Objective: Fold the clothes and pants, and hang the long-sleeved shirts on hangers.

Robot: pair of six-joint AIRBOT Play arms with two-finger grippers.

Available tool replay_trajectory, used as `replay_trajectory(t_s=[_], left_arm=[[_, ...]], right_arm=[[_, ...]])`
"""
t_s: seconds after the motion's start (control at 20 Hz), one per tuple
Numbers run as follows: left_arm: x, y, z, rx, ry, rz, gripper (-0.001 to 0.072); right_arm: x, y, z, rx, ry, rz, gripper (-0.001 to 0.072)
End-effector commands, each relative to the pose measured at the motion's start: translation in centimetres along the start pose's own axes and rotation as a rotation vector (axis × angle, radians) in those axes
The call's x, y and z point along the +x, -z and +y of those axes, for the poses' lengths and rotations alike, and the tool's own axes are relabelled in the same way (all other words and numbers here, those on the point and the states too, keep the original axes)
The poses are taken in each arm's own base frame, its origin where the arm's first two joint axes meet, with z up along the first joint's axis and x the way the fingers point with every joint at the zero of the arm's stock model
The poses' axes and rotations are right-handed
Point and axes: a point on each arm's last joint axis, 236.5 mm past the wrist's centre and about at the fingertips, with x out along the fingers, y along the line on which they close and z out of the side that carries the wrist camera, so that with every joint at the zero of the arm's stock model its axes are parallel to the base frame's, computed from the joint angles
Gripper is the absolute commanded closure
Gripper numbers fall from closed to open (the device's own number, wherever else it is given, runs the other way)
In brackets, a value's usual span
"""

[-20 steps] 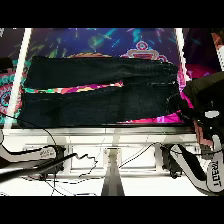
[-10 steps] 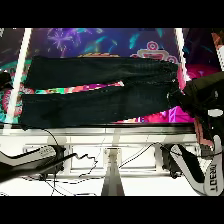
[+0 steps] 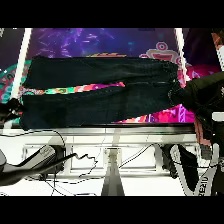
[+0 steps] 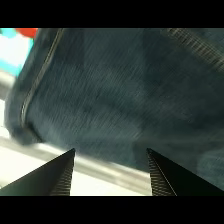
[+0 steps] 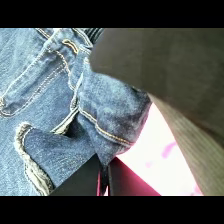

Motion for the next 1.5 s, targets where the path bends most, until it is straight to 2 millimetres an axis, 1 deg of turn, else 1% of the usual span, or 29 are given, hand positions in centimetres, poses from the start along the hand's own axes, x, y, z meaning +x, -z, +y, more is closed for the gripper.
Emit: replay_trajectory(t_s=[0.0, 0.15, 0.25, 0.35, 0.45, 0.5, 0.6, 0.65, 0.8, 0.9, 0.95, 1.0, 1.05, 1.1, 1.2, 1.25, 1.35, 1.45], left_arm=[[1.4, 3.3, 2.1, -0.123, 0.018, 0.014, 0.0189], [2.3, 5.6, 3.8, -0.283, 0.042, 0.053, 0.0191], [3.8, 6.5, 4.6, -0.364, 0.045, 0.053, 0.0198], [5.4, 5.9, 4.9, -0.404, 0.045, 0.005, 0.0198], [6.4, 4.4, 4.2, -0.442, 0.088, -0.073, 0.0198], [6.4, 3.1, 4.5, -0.457, 0.091, -0.133, 0.0199], [5.7, 0.1, 6.5, -0.468, 0.039, -0.278, 0.0209], [5.5, -0.7, 7.1, -0.469, 0.021, -0.321, 0.0240], [5.3, -1.3, 7.6, -0.466, 0.007, -0.351, 0.0259], [5.5, -1.3, 7.7, -0.466, 0.005, -0.348, 0.0499], [5.5, -1.3, 7.7, -0.466, 0.004, -0.346, 0.0551], [5.4, -1.5, 7.9, -0.466, 0.001, -0.355, 0.0555], [5.4, -1.6, 7.9, -0.465, -0.001, -0.360, 0.0643], [5.2, -1.8, 8.0, -0.454, -0.005, -0.368, 0.0691], [4.5, -2.5, 8.1, -0.438, -0.006, -0.391, 0.0692], [3.6, -3.3, 7.9, -0.421, 0.005, -0.421, 0.0692], [1.3, -5.1, 7.0, -0.387, 0.040, -0.497, 0.0692], [-0.7, -5.9, 6.6, -0.376, 0.043, -0.554, 0.0692]], right_arm=[[-0.2, 0.0, 0.2, -0.008, -0.004, -0.001, 0.0694], [-0.2, 0.0, 0.2, -0.008, -0.004, -0.001, 0.0694], [-0.2, 0.0, 0.2, -0.009, -0.003, -0.002, 0.0693], [-0.2, 0.0, 0.2, -0.009, -0.004, -0.002, 0.0693], [-0.2, 0.0, 0.2, -0.008, -0.004, -0.001, 0.0693], [-0.2, 0.0, 0.2, -0.009, -0.004, -0.001, 0.0693], [-0.2, 0.0, 0.2, -0.009, -0.004, -0.003, 0.0694], [-0.2, -0.1, 0.2, -0.010, -0.003, -0.004, 0.0693], [-0.2, -0.3, 0.1, -0.010, -0.001, -0.011, 0.0693], [-0.2, -0.3, 0.1, -0.010, -0.001, -0.012, 0.0693], [-0.2, -0.2, 0.1, -0.010, -0.001, -0.011, 0.0694], [-0.2, -0.2, 0.1, -0.009, -0.001, -0.011, 0.0694], [-0.2, -0.2, 0.1, -0.009, -0.002, -0.011, 0.0694], [-0.2, -0.2, 0.2, -0.010, -0.002, -0.011, 0.0694], [-0.3, -0.2, 0.4, -0.018, -0.007, -0.004, 0.0694], [-0.6, -0.7, 0.7, -0.025, -0.012, -0.009, 0.0694], [-1.4, -2.1, 1.7, -0.090, -0.023, -0.033, 0.0695], [-2.6, -3.5, 2.8, -0.170, -0.018, -0.065, 0.0695]])
